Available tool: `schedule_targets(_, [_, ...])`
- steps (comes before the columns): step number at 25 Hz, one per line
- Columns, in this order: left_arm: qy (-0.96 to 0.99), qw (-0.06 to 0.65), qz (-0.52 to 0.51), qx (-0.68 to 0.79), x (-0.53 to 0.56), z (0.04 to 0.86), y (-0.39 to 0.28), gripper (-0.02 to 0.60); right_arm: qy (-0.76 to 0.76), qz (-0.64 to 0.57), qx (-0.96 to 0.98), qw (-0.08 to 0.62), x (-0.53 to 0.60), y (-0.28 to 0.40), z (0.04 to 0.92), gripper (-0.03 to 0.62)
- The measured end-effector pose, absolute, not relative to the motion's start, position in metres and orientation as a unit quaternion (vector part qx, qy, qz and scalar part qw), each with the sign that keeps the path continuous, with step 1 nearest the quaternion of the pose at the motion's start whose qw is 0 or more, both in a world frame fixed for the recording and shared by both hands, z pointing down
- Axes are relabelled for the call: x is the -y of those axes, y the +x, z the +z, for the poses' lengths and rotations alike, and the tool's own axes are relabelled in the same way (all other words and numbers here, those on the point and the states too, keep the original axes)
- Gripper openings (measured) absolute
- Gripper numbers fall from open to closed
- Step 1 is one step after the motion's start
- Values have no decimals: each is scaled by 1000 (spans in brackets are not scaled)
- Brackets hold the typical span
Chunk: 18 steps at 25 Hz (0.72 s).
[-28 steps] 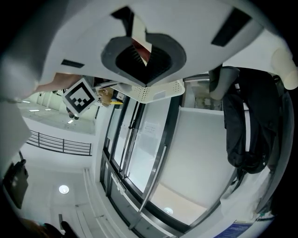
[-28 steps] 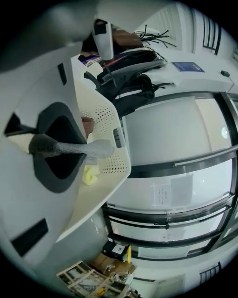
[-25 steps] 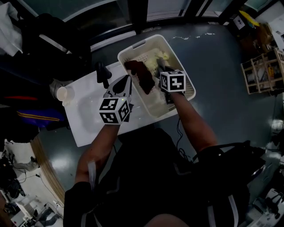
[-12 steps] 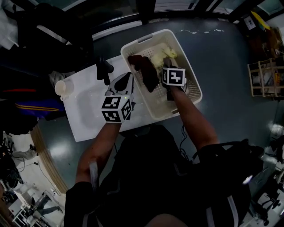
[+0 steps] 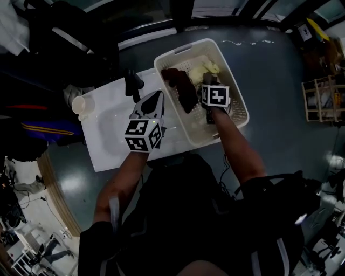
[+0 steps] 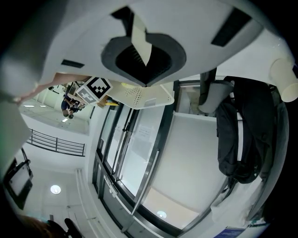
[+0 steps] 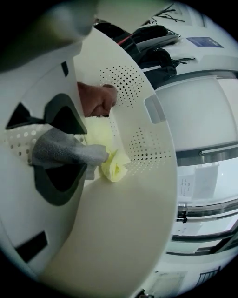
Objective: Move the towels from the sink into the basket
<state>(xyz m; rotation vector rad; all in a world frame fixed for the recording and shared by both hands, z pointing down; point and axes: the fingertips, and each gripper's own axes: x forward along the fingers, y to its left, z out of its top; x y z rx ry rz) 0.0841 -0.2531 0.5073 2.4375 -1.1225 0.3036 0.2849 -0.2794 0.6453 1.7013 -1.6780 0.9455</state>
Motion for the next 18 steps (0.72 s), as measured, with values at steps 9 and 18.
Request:
schedule_targets(9, [882, 201, 87, 418, 238, 474, 45, 3, 633, 284, 687, 217, 280, 251, 564, 199])
schedule_targets(18, [861, 154, 70, 480, 217, 443, -23, 3, 561, 200, 790, 142, 265, 156, 473, 38])
